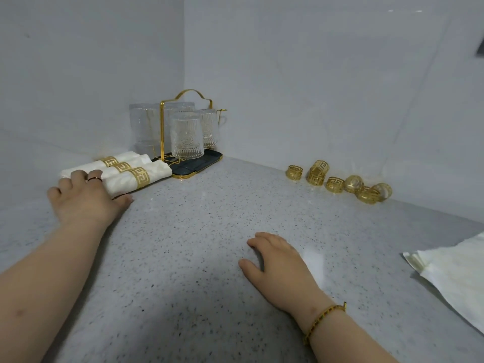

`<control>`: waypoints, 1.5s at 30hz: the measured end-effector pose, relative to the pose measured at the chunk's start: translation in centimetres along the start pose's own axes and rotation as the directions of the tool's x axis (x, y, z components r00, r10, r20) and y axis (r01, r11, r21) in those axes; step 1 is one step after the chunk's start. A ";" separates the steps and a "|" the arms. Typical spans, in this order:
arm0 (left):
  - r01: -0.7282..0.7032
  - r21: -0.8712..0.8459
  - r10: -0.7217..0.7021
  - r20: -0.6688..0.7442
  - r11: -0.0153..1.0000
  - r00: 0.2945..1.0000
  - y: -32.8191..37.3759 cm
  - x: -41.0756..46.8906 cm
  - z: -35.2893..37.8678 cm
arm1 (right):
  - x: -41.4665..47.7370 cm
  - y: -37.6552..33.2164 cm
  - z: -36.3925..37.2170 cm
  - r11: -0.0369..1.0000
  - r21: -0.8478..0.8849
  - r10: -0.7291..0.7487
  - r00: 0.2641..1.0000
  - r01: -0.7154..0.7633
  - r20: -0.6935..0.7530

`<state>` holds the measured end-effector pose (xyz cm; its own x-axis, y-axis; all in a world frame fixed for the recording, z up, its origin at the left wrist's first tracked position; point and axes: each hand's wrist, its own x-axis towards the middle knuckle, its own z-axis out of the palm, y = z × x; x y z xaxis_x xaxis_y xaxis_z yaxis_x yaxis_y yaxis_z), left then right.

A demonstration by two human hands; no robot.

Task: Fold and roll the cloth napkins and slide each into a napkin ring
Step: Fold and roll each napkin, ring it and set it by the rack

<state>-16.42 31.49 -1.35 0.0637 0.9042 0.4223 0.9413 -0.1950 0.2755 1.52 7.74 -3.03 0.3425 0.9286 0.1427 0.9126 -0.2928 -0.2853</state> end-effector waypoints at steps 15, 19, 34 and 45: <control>-0.400 -0.633 0.704 0.345 0.663 0.620 10.8 -17.8 -6.2 | -8.1 4.8 -4.5 0.979 0.149 0.158 0.979 -0.138 -0.133; -0.465 -0.681 0.798 0.312 0.566 0.515 15.6 -22.3 -7.2 | -14.4 10.5 -7.9 0.945 0.050 0.326 0.923 -0.323 -0.206; -0.657 -0.595 0.867 0.148 0.462 0.476 19.0 -28.6 -5.3 | -23.0 17.6 -9.7 0.848 -0.125 0.457 0.831 -0.514 -0.319; -0.754 -0.507 0.894 0.082 0.418 0.440 20.6 -30.5 -8.0 | -24.3 17.0 -10.9 0.881 0.210 0.472 0.743 -0.425 -0.475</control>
<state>-1.62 -3.18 -1.61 0.8970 0.2549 0.3611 0.1771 -0.9558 0.2347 11.09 -22.30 -1.02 0.7909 0.4438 0.4213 0.6113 -0.6042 -0.5111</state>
